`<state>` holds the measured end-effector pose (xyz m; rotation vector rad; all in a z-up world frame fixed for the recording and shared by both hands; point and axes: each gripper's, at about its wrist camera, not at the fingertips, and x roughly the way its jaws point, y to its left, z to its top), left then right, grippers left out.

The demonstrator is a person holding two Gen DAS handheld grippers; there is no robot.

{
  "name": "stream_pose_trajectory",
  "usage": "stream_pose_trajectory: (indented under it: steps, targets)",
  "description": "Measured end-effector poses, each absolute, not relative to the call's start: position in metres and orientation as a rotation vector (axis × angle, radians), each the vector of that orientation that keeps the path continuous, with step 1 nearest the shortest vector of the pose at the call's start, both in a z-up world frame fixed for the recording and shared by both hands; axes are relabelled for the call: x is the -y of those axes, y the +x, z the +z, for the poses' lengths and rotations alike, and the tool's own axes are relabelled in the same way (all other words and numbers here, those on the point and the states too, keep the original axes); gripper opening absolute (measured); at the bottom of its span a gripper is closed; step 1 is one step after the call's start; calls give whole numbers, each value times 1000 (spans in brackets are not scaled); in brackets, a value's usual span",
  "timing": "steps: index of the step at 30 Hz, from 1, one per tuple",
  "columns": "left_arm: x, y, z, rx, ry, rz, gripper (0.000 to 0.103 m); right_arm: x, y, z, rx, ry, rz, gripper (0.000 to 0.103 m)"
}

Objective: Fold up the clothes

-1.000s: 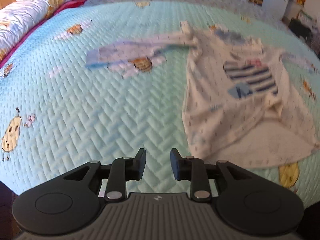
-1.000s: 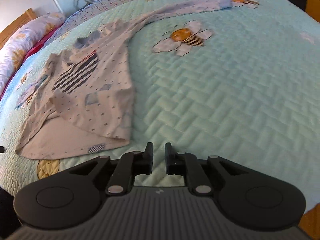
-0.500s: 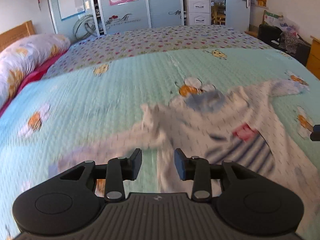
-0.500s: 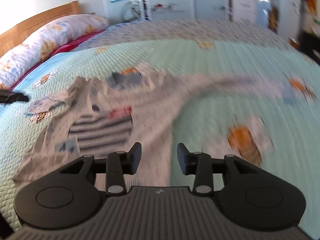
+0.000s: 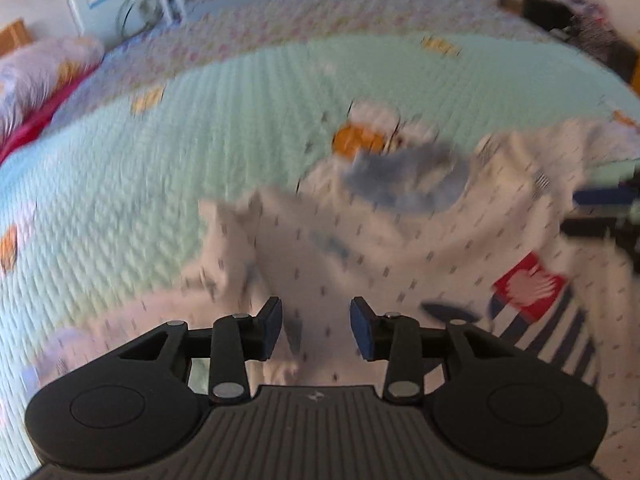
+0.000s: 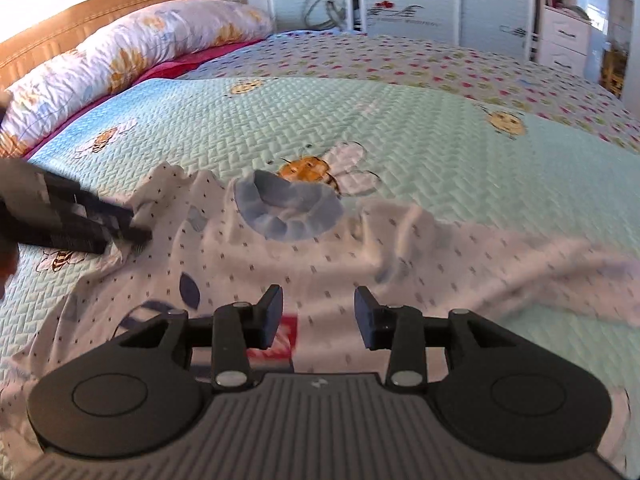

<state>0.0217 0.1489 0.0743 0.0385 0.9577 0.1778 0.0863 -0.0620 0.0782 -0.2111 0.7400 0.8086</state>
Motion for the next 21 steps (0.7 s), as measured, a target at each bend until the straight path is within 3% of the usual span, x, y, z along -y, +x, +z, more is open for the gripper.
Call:
stream_pose_trajectory:
  steps: [10,21]
  targets:
    - [-151,26,68,-973,19,170,46,-6,138,64,-671,-357,806,41]
    - [-155,26,62,-959,7,130,48,-42,126,48,-659,-556,1103,40]
